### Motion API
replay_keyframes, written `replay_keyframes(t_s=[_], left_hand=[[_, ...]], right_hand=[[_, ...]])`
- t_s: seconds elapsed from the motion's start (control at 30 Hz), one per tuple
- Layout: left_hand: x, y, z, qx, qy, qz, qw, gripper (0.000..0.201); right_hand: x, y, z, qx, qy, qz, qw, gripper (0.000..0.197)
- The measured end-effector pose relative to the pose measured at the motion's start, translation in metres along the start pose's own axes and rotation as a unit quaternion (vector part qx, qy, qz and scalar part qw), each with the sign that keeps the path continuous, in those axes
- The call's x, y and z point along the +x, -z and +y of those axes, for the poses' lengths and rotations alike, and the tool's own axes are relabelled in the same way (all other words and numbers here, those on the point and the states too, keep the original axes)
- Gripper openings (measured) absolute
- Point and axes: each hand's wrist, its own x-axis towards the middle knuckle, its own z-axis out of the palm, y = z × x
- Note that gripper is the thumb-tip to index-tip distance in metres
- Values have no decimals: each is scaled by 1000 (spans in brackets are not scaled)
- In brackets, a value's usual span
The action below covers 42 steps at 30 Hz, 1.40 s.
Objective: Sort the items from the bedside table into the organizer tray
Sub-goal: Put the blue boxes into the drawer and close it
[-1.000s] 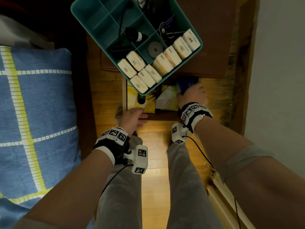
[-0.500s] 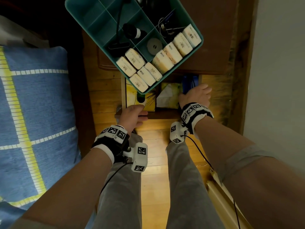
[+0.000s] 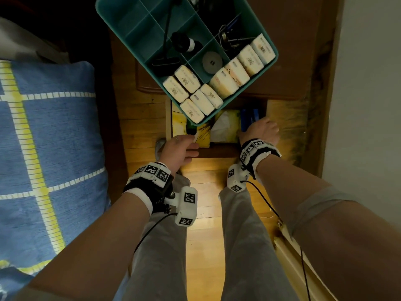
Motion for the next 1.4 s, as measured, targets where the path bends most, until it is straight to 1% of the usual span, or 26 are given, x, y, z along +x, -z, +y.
replay_keyframes(t_s=[0.07, 0.1, 0.2, 0.3, 0.37, 0.43, 0.5, 0.57, 0.6, 0.63, 0.7, 0.77, 0.8, 0.83, 0.9, 0.93, 0.97, 1.03, 1.13, 1.2, 1.23, 1.27, 1.3, 1.33, 1.37, 1.4], left_hand=[[-1, 0, 1, -2, 1, 3, 1000, 32], [-2, -1, 1, -4, 1, 4, 1000, 32], [-5, -6, 4, -7, -2, 6, 1000, 34], [-7, -12, 4, -11, 3, 14, 1000, 36], [-9, -18, 4, -10, 8, 18, 1000, 37], [-11, -25, 3, -3, 11, 19, 1000, 38], [-14, -31, 2, 5, 7, 19, 1000, 38], [-16, -37, 0, 13, 4, 17, 1000, 38], [-16, -39, -1, 16, 4, 17, 1000, 37], [-16, -42, -3, 17, 4, 18, 1000, 37], [-15, -45, -5, 20, 5, 19, 1000, 36], [-14, -48, -8, 22, 5, 16, 1000, 35], [-14, -49, -9, 23, 5, 15, 1000, 34], [-13, -49, -10, 23, 4, 15, 1000, 33], [-12, -49, -11, 20, 3, 16, 1000, 33], [-12, -48, -11, 18, 2, 17, 1000, 34], [-11, -48, -11, 18, 1, 18, 1000, 35], [-10, -45, -10, 21, 0, 21, 1000, 35], [-8, -40, -9, 31, 0, 26, 999, 33], [-7, -38, -10, 40, -3, 26, 999, 31], [-7, -37, -10, 44, -4, 25, 999, 31], [-7, -37, -11, 46, -4, 24, 999, 31], [-7, -37, -11, 46, -3, 23, 999, 32], [-8, -37, -12, 43, -1, 23, 999, 32], [-8, -36, -12, 41, 1, 24, 999, 31], [-8, -35, -13, 38, 3, 26, 999, 31]], right_hand=[[-4, -2, 5, -9, 17, 19, 1000, 66], [-5, -2, 9, 9, 20, 14, 1000, 65], [-4, 6, 24, 69, 40, -47, 996, 67], [4, 19, 43, 108, 106, -135, 979, 41], [10, 27, 55, 164, 117, -161, 966, 36], [14, 31, 62, 221, 104, -167, 955, 38], [15, 35, 63, 189, 131, -180, 956, 40], [11, 40, 60, 111, 171, -184, 962, 50], [9, 41, 58, 95, 169, -185, 963, 55], [8, 41, 54, 90, 167, -188, 964, 56], [9, 35, 45, 127, 145, -214, 958, 43], [12, 28, 37, 240, 101, -281, 924, 27], [12, 27, 34, 318, 72, -308, 894, 22], [11, 28, 31, 405, 40, -320, 856, 17], [8, 32, 25, 564, -24, -320, 761, 12], [7, 32, 23, 619, -45, -316, 718, 16], [5, 32, 20, 652, -57, -312, 688, 16], [3, 31, 14, 670, -60, -308, 672, 7], [4, 29, 12, 697, -65, -303, 647, 23], [5, 34, 12, 708, -65, -303, 634, 20], [6, 36, 12, 705, -70, -302, 638, 16], [7, 36, 14, 687, -72, -300, 658, 10], [8, 36, 16, 647, -54, -293, 702, 3], [11, 31, 18, 579, -32, -278, 766, 11], [14, 25, 19, 477, 3, -254, 842, 19], [15, 21, 21, 359, 42, -216, 907, 22]])
